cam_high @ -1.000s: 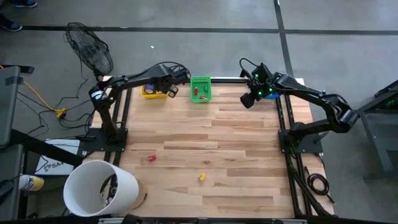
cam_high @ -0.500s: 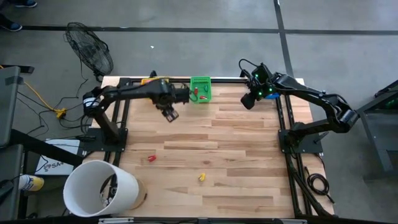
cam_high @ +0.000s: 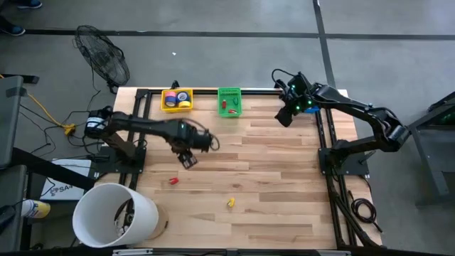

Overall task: Pick and place Stapler, Stapler remover, tape
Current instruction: Put the red stapler into the green basket

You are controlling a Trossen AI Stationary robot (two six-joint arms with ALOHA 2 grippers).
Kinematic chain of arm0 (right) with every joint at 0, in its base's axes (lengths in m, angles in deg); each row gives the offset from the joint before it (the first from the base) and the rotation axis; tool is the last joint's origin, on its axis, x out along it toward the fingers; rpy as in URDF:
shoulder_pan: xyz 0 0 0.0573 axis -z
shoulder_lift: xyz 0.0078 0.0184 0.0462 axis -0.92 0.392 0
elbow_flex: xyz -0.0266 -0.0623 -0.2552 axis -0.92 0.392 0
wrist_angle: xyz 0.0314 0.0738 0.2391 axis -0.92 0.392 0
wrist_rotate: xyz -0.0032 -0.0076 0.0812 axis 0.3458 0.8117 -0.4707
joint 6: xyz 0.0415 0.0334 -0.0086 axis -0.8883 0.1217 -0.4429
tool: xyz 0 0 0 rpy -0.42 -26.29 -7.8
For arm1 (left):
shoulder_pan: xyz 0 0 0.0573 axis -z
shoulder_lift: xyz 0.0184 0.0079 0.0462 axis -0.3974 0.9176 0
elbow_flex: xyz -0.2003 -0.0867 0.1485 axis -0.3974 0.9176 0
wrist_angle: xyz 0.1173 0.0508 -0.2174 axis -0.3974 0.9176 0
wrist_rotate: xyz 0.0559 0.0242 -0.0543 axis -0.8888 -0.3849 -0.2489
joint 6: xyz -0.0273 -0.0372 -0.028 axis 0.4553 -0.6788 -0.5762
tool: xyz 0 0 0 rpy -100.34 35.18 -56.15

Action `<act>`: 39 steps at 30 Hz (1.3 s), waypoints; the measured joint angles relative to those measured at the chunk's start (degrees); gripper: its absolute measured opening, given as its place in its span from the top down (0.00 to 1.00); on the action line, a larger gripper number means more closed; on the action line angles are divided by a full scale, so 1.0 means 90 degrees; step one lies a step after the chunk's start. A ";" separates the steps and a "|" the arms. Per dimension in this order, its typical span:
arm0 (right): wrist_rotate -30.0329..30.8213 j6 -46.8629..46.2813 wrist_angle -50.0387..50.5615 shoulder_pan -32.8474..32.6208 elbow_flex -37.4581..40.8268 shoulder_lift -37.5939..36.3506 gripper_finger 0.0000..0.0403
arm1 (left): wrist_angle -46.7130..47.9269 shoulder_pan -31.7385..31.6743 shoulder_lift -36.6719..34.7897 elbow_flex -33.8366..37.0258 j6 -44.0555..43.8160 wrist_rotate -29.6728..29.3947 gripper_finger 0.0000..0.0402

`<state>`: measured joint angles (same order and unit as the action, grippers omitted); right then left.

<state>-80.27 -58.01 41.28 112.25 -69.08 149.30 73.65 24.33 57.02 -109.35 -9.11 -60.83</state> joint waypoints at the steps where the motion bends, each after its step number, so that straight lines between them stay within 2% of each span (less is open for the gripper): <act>1: -0.0016 0.0047 0.0000 -0.0001 0.0000 0.0000 0.52 | -0.0036 0.0176 0.0000 0.0064 -0.0123 0.0117 0.54; 5: -0.0103 0.0268 0.0043 0.0001 0.0000 0.0000 0.52 | -0.0354 0.0904 0.0000 0.0284 -0.0719 0.0573 0.54; 12: -0.0345 0.0513 0.0063 -0.0001 0.0000 0.0000 0.52 | -0.0552 0.2182 0.0005 0.0435 -0.2002 0.0877 0.54; 19: -0.0374 0.0646 0.0048 0.0001 0.0000 0.0000 0.52 | -0.1496 0.3276 0.0005 0.0913 -0.2543 0.0562 0.54; 23: -0.0883 0.1078 0.0046 0.0001 0.0000 0.0000 0.52 | -0.1840 0.3562 0.0005 0.1296 -0.2892 0.0577 0.54; 28: -0.2418 0.1944 0.0093 -0.0110 0.0000 0.0000 0.52 | -0.2058 0.3670 0.0007 0.1625 -0.3303 0.0435 0.54; 31: -0.3028 0.2370 0.0187 -0.0319 0.0000 -0.0010 0.52 | -0.2444 0.3650 0.0007 0.1800 -0.3239 0.0419 0.54; 39: -0.2745 0.2762 0.0161 -0.0899 0.0000 -0.0639 0.52 | -0.3211 0.3651 0.0010 0.2243 -0.3511 0.0406 0.54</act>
<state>-104.98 -33.15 42.73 104.16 -69.08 143.55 44.75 57.19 57.10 -89.16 -40.72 -57.17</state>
